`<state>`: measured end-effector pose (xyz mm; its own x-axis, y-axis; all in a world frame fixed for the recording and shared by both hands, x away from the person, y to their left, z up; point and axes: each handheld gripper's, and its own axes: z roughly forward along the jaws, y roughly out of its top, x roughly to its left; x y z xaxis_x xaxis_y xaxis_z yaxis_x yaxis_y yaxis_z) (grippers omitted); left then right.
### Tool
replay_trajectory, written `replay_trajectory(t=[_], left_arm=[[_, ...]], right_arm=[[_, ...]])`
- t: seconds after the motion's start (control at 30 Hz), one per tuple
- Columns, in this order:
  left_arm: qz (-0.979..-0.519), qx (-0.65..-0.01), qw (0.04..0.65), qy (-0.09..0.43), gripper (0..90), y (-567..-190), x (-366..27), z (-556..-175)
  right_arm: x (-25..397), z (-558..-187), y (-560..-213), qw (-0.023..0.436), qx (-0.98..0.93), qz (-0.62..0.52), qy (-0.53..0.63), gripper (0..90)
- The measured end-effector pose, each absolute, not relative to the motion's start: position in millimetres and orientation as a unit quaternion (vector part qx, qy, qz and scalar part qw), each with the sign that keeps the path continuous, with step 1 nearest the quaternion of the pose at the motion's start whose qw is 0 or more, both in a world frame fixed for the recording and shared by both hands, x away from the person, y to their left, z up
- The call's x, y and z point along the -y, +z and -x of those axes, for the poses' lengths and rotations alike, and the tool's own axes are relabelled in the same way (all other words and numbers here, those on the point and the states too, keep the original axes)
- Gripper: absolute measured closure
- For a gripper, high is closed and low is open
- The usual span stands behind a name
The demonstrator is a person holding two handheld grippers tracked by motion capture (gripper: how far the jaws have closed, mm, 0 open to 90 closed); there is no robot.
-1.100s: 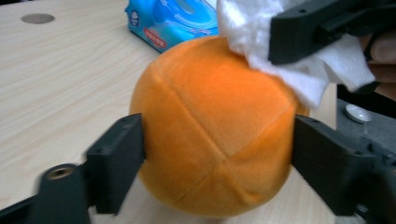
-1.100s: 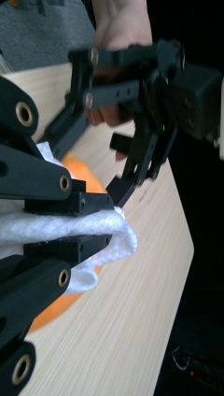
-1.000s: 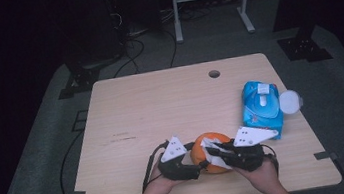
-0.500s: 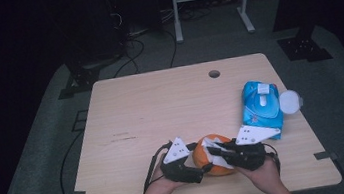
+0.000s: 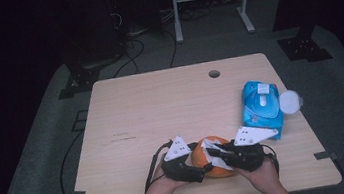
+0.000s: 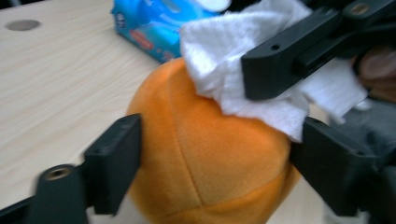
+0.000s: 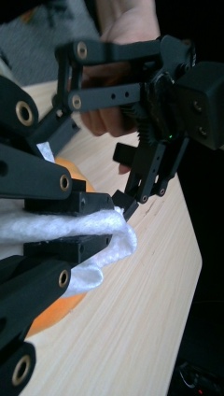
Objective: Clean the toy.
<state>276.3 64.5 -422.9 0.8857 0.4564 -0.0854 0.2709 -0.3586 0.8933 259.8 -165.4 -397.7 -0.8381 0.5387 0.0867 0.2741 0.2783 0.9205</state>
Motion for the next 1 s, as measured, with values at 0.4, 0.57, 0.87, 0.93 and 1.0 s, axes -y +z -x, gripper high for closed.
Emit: replay_trajectory(t=[0.4, 0.57, 0.87, 0.93, 1.0], left_arm=[[-0.826, -0.211, 0.513, 0.099, 18.8, -424, -64, -275], [-0.827, -0.224, 0.507, 0.099, 27.4, -426, -71, -277], [-0.818, -0.212, 0.525, 0.100, 16.2, -418, -69, -277], [-0.832, -0.205, 0.505, 0.102, 17.3, -424, -68, -277], [-0.831, -0.213, 0.503, 0.102, 22.0, -427, -73, -279]], right_arm=[[179, -267, -401, 0.114, -0.776, -0.280, 0.554, 81.2], [180, -269, -402, 0.127, -0.781, -0.280, 0.544, 81.3], [190, -272, -412, 0.105, -0.769, -0.300, 0.555, 81.2], [176, -267, -412, 0.110, -0.783, -0.277, 0.546, 81.1], [170, -265, -412, 0.124, -0.793, -0.265, 0.534, 81.1]])
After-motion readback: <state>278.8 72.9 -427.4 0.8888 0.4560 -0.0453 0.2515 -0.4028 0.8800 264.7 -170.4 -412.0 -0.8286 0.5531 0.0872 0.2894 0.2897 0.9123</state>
